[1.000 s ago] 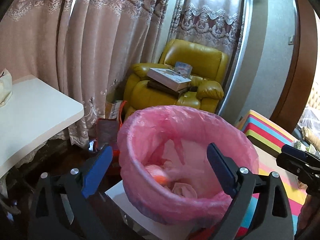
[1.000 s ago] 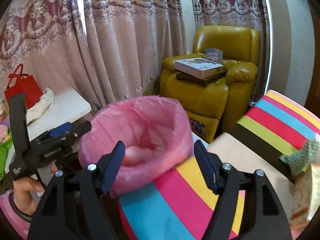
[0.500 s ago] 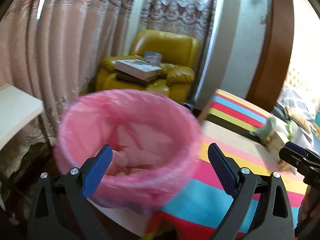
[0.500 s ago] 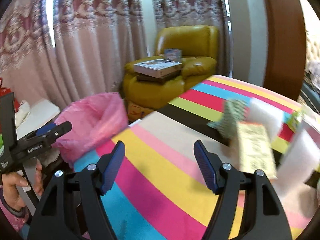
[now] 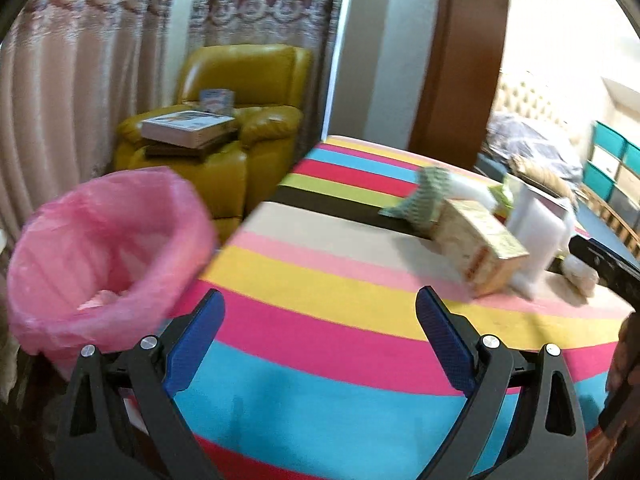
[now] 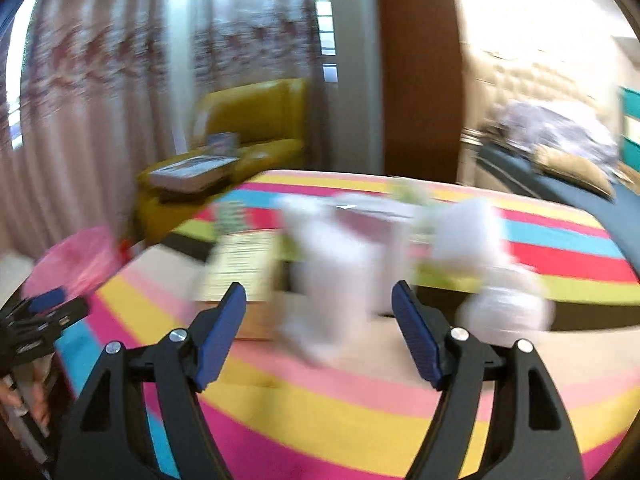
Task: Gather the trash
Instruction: 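Move both open tools back over the striped bed, then grasp a white plastic bag with the right tool while the left tool grasps the cream printed box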
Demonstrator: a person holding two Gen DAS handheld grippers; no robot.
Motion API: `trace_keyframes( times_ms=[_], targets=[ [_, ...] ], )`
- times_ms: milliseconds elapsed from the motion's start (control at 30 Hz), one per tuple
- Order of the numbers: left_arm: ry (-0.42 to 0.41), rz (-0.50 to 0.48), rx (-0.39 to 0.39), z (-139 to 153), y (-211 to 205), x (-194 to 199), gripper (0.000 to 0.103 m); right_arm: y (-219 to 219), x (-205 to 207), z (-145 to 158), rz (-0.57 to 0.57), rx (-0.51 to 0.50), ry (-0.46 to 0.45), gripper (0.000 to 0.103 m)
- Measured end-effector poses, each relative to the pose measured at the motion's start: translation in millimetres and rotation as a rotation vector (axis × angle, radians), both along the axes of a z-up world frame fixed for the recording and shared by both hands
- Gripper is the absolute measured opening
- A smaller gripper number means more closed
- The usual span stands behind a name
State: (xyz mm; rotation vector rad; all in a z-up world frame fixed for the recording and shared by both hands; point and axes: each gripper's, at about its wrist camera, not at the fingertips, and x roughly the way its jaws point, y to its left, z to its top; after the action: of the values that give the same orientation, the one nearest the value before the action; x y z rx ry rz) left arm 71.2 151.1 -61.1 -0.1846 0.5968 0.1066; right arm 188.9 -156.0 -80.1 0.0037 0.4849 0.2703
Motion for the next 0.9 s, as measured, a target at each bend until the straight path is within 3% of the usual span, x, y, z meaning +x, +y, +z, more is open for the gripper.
trace_keyframes(
  times_ms=[200,600,667,700,767,900],
  targets=[
    [0.030,-0.109,-0.030,-0.6,-43.1,23.6,0.090,-69.5,17.2,-8.8,-0.186,0.042,0.059,0.075],
    [0.081,-0.237,-0.025,-5.3,-113.1,69.4,0.090,-89.7,65.4,-35.8,-0.206,0.021,0.221,0.078],
    [0.090,-0.242,-0.035,-7.1,-120.6,75.9,0.090,-90.0,64.9,-36.5,-0.203,0.029,0.217,0.070],
    [0.095,-0.246,-0.041,-7.6,-123.5,78.9,0.090,-90.2,64.7,-37.2,-0.200,0.031,0.216,0.055],
    [0.098,-0.249,-0.050,-7.9,-127.7,83.4,0.090,-87.8,60.4,-35.9,-0.197,0.027,0.204,0.043],
    [0.106,-0.217,-0.059,-7.8,-133.6,99.7,0.090,-84.7,55.9,-34.4,-0.193,0.016,0.186,0.036]
  ],
)
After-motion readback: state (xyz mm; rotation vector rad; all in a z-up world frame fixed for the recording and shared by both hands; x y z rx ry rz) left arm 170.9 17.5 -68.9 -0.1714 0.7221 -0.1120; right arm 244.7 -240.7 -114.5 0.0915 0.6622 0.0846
